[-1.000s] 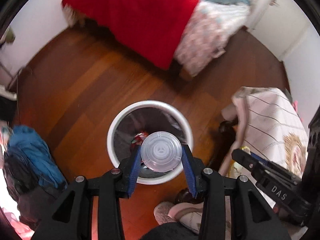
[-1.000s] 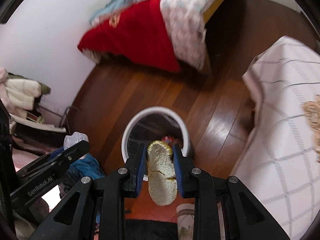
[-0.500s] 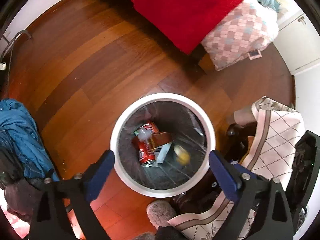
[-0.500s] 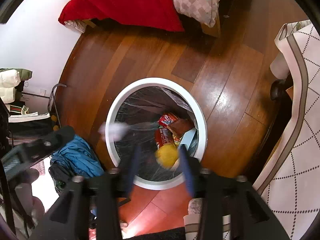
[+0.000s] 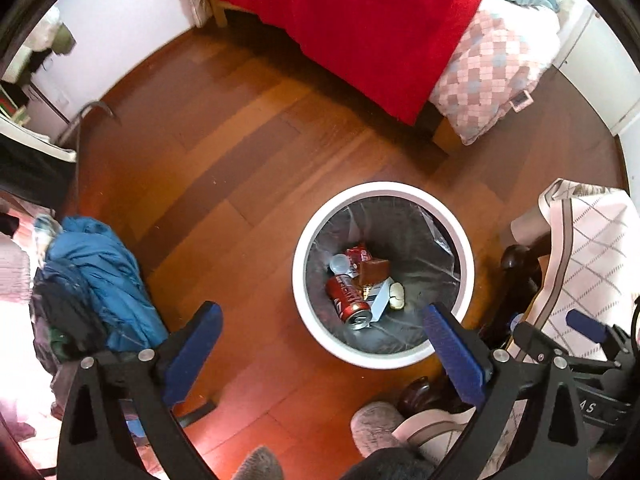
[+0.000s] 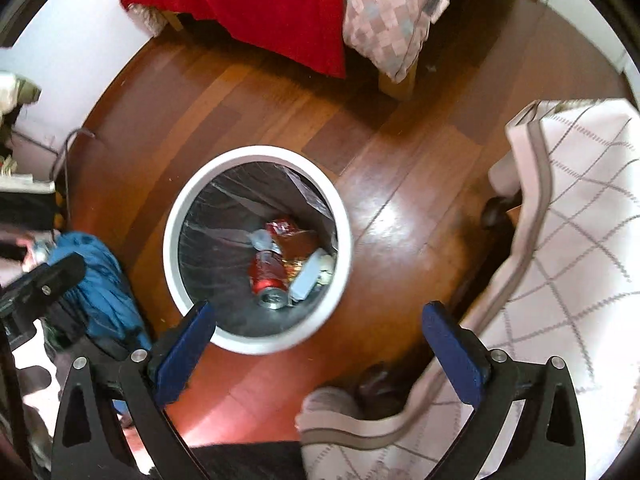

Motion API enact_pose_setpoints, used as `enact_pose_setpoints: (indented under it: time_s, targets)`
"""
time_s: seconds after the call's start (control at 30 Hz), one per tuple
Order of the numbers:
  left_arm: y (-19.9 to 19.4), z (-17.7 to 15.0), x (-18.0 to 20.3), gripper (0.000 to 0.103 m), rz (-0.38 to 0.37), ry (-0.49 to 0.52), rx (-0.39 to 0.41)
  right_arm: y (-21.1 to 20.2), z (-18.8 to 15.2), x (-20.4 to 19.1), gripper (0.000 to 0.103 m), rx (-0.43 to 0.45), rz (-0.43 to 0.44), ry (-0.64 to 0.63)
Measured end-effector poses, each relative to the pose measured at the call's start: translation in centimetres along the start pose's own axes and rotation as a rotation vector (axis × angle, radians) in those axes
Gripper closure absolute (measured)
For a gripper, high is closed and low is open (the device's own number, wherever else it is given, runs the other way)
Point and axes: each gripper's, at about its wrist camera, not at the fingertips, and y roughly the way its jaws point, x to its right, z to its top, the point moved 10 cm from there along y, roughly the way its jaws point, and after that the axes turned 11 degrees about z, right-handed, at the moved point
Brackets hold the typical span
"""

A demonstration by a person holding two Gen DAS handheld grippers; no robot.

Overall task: Collect trash
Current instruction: 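Move both tools back over the table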

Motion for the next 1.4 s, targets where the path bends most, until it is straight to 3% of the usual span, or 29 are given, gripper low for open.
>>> enact_pose_setpoints:
  time_s: [0.57, 0.73, 0.87, 1.0, 1.1, 1.27, 1.4]
  targets:
    - [-11.2, -4.0, -0.3, 0.0, -0.007, 0.023, 0.157, -11.8, -5.1, -3.0, 0.0, 0.144, 0.067, -0.038]
    - [-15.4, -5.0, 0.0, 0.0, -0.005, 0.031, 0.217, -17.2, -6.7, -3.4, 0.0, 0.222, 0.125, -0.019]
    - [-18.5, -5.7, 1.0, 0.0, 0.067, 0.057, 0.272, -21.6, -8.5, -2.4, 0.0, 0.281, 0.239, 0.054]
    - [-20.6, -6.8, 6.0, 0.0, 0.034, 0.096, 0.31, -25.6, -10.4, 1.2, 0.0, 0.326, 0.253, 0.1]
    - [-20.7, -7.8, 11.8, 0.0, -0.008, 0.143, 0.293, -27.4, -12.1, 5.8, 0.0, 0.301, 0.209, 0.128]
    - [-19.8, -10.6, 25.0, 0.0, -0.094, 0.25, 0.228, -30.2, -16.1, 18.4, 0.0, 0.208, -0.02, 0.157]
    - [-18.6, -14.0, 35.6, 0.0, -0.168, 0.322, 0.142, -31.2, -19.4, 30.0, 0.0, 0.079, -0.105, 0.261]
